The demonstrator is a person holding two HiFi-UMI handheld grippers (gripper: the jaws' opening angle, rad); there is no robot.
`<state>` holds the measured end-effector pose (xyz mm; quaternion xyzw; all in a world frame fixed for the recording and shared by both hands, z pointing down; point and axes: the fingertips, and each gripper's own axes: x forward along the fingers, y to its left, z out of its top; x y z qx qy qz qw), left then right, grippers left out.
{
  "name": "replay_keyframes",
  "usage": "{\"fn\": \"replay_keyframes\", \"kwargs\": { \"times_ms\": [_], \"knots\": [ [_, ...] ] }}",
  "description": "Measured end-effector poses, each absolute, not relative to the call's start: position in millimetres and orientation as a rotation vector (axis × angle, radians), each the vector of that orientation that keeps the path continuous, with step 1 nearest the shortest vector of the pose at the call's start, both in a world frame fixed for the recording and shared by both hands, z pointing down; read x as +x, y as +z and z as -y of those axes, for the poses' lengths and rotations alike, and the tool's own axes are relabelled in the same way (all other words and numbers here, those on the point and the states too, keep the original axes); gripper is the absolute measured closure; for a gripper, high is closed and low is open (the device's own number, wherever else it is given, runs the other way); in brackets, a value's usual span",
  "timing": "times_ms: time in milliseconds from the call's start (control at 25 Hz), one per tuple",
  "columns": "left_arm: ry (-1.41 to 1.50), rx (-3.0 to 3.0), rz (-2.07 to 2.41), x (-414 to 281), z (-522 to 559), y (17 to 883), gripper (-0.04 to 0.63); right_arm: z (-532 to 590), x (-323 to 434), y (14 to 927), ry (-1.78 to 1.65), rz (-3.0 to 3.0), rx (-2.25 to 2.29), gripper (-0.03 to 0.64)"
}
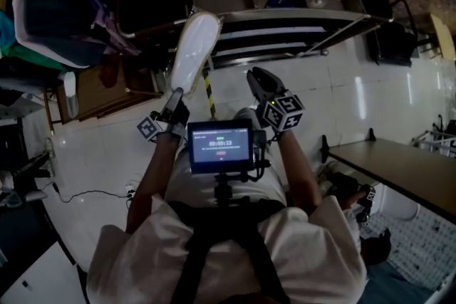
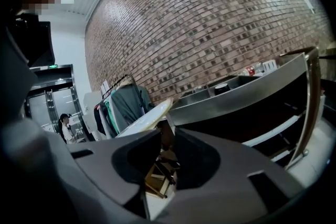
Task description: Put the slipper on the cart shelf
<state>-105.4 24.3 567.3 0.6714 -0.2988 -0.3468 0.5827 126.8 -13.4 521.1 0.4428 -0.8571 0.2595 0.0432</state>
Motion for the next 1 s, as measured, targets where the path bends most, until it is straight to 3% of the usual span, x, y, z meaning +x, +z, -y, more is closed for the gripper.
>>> {"fn": "replay_keyframes", "kwargs": {
  "times_ms": [440,1000],
  "knots": [
    [-0.818,1.559,0.739,-69.4,-42.0,575.8,0.549,30.8,168.7,521.7,0.783,2.616,1.263,0.523],
    [-0.831,1.49,0.813,30.9,-60.4,589.8,0.549,52.1,261.8,525.4,0.806,2.653,1.174,0.523]
  ]
}}
